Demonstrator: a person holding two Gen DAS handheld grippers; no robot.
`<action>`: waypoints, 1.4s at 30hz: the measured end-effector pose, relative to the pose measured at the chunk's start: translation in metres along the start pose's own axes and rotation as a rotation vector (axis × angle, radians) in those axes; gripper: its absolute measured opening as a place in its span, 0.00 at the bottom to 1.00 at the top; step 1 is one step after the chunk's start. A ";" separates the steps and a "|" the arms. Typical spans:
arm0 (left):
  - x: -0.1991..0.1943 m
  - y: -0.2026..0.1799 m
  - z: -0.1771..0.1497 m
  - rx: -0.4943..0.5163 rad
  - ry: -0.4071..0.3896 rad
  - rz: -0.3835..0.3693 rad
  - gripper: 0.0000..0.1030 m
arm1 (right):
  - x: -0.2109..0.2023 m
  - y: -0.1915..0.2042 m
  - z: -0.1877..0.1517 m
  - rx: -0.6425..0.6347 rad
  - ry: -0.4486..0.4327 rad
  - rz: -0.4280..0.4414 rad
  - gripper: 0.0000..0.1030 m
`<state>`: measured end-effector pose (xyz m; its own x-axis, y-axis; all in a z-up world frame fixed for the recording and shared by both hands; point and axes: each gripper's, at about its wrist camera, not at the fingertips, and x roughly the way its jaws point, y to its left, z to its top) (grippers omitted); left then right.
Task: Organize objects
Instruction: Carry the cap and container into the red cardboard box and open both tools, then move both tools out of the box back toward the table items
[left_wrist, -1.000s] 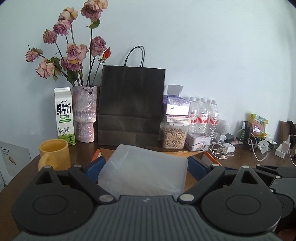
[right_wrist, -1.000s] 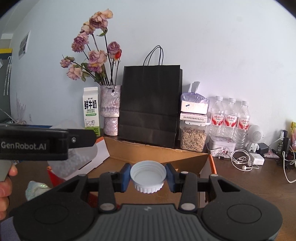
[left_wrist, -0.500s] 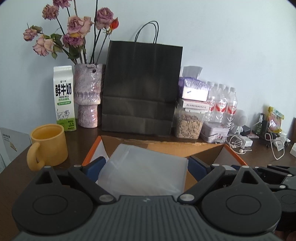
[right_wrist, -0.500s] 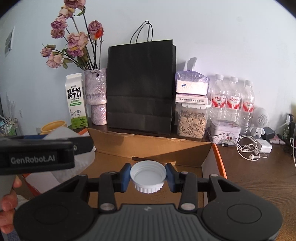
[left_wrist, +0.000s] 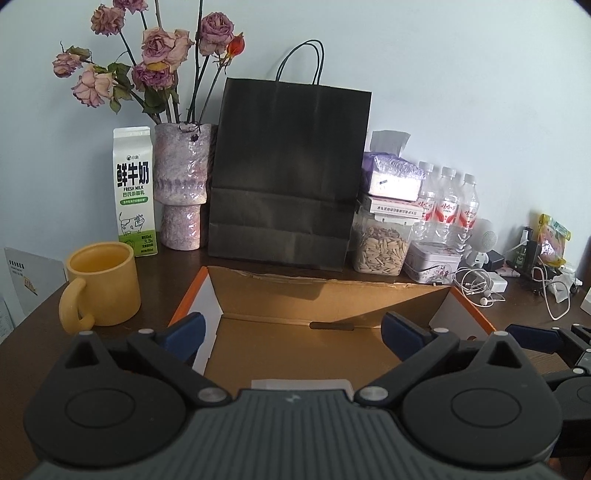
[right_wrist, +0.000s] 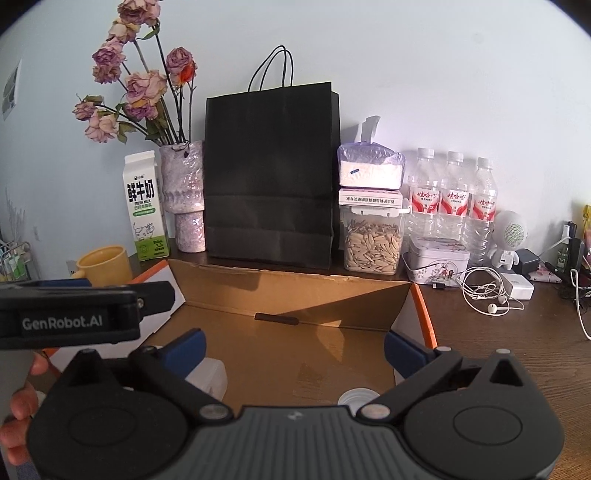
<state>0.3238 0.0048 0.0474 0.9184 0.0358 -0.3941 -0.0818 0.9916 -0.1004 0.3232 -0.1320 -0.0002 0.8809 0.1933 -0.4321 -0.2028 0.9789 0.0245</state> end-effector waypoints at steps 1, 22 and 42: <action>-0.002 -0.001 0.001 0.002 -0.006 0.000 1.00 | -0.001 0.000 0.000 -0.001 -0.004 0.001 1.00; -0.081 0.006 -0.010 0.033 -0.035 0.013 1.00 | -0.082 0.013 -0.019 -0.035 -0.048 -0.010 1.00; -0.146 0.030 -0.067 0.104 0.063 0.041 1.00 | -0.158 0.015 -0.078 -0.038 -0.019 -0.025 1.00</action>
<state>0.1618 0.0208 0.0409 0.8886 0.0717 -0.4531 -0.0751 0.9971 0.0104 0.1478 -0.1534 -0.0018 0.8938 0.1704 -0.4148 -0.1966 0.9803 -0.0208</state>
